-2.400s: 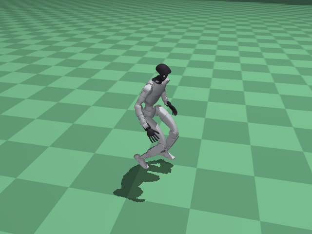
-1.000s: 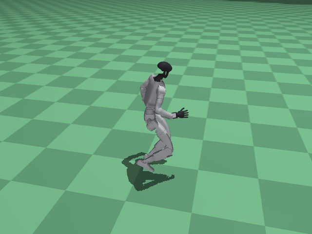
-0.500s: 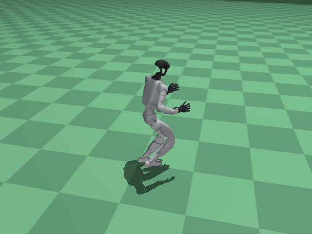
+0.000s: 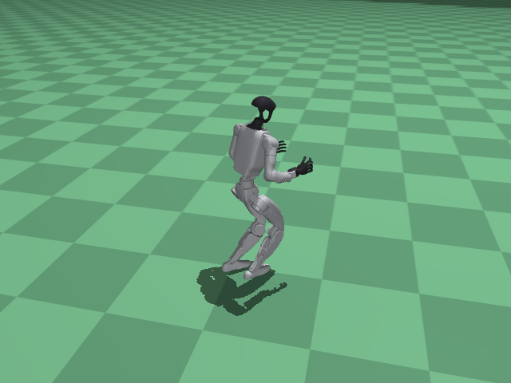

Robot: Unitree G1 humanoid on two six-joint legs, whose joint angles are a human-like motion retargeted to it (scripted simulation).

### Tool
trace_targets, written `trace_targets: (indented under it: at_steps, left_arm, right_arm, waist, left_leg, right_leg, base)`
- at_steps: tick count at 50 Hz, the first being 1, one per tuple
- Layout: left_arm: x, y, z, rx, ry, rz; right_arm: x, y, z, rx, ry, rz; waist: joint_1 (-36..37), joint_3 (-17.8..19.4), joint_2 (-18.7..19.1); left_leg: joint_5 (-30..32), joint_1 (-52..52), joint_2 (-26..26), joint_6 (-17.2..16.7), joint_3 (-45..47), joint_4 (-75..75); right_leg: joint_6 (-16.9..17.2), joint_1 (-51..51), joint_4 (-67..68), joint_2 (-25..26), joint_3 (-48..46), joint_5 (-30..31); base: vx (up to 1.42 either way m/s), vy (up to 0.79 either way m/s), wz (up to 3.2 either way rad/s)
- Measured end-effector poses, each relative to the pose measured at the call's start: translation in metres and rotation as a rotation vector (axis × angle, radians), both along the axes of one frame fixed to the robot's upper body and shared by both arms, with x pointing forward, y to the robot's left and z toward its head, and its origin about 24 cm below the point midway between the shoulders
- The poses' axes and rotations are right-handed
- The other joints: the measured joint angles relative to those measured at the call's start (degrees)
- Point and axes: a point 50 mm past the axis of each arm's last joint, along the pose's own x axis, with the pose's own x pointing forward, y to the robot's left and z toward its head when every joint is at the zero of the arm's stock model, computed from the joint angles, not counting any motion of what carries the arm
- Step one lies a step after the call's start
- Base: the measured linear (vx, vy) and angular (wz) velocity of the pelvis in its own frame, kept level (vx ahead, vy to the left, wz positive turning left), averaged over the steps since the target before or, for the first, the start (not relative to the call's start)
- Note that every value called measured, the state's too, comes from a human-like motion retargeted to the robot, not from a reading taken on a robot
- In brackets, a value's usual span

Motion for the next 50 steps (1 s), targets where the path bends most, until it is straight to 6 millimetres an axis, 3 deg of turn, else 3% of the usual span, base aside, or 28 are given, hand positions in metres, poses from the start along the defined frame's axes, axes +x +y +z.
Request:
trace_targets:
  at_steps: [5,11,17,21,29,35,42,50]
  left_arm:
    - [-0.004,0.002,-0.009,0.007,0.032,0.028]
    - [-0.005,0.002,-0.016,0.022,0.07,0.009]
    - [-0.007,0.003,-0.013,-0.013,0.076,-0.022]
    - [-0.008,0.004,-0.004,-0.05,0.049,-0.037]
    - [-0.007,0.009,0.016,-0.119,-0.023,-0.048]
    - [-0.007,0.016,0.019,-0.152,-0.028,-0.056]
    - [-0.01,0.02,-0.001,-0.175,0.073,-0.045]
    - [-0.019,0.025,-0.048,-0.177,0.301,0.003]
  right_arm:
    - [0.001,0.003,-0.003,0.042,0.0,-0.015]
    - [0.004,0.014,-0.005,0.024,0.034,0.076]
    - [0.006,0.03,-0.004,-0.006,0.057,0.216]
    - [0.008,0.038,0.001,-0.022,0.05,0.291]
    - [0.013,0.056,0.018,-0.028,-0.016,0.403]
    - [0.01,0.059,0.022,-0.028,-0.031,0.436]
    - [0.004,0.052,0.005,-0.06,0.045,0.398]
    - [-0.003,0.046,-0.018,-0.122,0.141,0.37]
  waist:
    - [-2.29,-1.22,-1.0]
    - [-3.39,-1.85,-2.85]
    - [-2.23,-1.11,-5.75]
    - [-0.84,-0.56,-6.62]
    - [2.16,-1.31,-0.67]
    - [1.19,-1.13,2.69]
    - [-0.49,-1.9,3.44]
    - [-2.25,-2.5,1.37]
  left_leg:
    - [-0.47,-3.21,-0.22,1.42,0.45,-0.81]
    - [-1.33,-7.73,-1.66,2.8,1.64,1.46]
    - [-1.75,-8.67,-5.23,4.11,2.05,3.77]
    - [-1.38,-8.14,-6.26,4.67,1.79,4.44]
    - [-1.36,-9.54,2.45,2.05,0.92,8.1]
    - [0.98,-7.52,9.14,-0.04,4.52,8.54]
    - [3.04,-4.28,10.62,-0.1,6.97,8.0]
    - [2.85,-1.01,5.44,1.78,6.56,4.98]
  right_leg:
    - [2.43,-4.73,-0.12,0.57,2.07,2.61]
    - [2.51,-8.97,6.25,-2.18,4.44,-2.23]
    - [2.29,-1.63,16.01,-7.69,3.69,-4.3]
    - [3.43,5.89,15.13,-7.58,4.1,-4.38]
    - [0.62,11.74,2.41,0.87,2.4,-5.19]
    - [0.19,13.98,-2.8,3.33,0.84,-3.64]
    - [0.98,13.0,-4.04,2.41,0.48,-1.26]
    - [2.97,7.18,4.38,-1.14,1.47,0.43]
  base:
    - [-0.17,0.02,0.16]
    - [-0.16,-0.01,0.16]
    - [-0.13,-0.06,0.22]
    - [-0.12,-0.07,0.19]
    - [-0.13,-0.05,-0.12]
    - [-0.07,-0.03,0.03]
    - [-0.06,0.0,0.0]
    - [-0.06,0.06,-0.05]
